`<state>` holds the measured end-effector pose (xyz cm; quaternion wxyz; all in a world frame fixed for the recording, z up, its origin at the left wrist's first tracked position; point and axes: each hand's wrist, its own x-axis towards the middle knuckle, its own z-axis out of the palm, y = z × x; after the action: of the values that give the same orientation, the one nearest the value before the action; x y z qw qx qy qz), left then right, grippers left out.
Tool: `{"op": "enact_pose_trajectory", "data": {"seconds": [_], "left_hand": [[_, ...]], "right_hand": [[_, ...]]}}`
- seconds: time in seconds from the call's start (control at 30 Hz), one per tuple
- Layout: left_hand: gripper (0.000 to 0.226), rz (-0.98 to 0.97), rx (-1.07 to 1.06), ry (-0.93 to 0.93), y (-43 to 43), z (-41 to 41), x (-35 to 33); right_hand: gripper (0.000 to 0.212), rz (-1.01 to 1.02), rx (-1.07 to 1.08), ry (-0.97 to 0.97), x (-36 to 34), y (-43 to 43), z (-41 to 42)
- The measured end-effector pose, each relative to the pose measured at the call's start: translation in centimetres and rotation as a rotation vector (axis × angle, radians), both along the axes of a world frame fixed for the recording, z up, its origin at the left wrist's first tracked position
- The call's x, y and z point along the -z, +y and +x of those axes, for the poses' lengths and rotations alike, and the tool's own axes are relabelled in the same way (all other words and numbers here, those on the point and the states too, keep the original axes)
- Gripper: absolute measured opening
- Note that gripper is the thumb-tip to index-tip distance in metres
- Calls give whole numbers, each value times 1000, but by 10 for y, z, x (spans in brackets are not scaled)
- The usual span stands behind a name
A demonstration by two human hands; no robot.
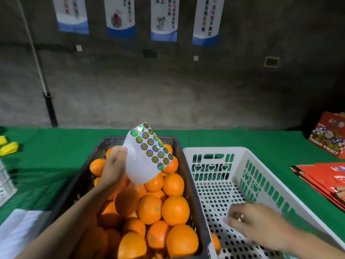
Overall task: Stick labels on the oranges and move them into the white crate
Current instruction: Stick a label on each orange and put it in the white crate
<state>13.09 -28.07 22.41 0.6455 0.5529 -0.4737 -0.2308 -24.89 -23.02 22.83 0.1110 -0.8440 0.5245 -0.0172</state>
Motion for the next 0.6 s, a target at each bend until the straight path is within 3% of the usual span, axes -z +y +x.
{"op": "enact_pose_trajectory", "data": {"seconds": [0.1, 0.17, 0.27, 0.33, 0.4, 0.5, 0.6], "left_hand": [[31, 3, 107, 147, 3, 1, -12], [32, -3, 198, 196, 5, -1, -18], [29, 78, 192, 241, 7, 0, -23], [25, 102, 203, 167, 8, 5, -21], [25, 84, 188, -20, 10, 12, -16], [26, 47, 144, -224, 9, 14, -10], [42, -13, -359, -509, 10, 18, -12]], "right_hand": [[29, -337, 0, -293, -23, -26, 59], [18, -357, -8, -629, -27, -38, 103], [21, 44, 45, -1143, -38, -56, 164], [36, 361, 80, -1290, -37, -72, 176], [37, 617, 64, -1342, -35, -85, 187], [25, 671, -31, -1374, -22, -93, 195], [15, 594, 126, -1571, -14, -92, 205]]}}
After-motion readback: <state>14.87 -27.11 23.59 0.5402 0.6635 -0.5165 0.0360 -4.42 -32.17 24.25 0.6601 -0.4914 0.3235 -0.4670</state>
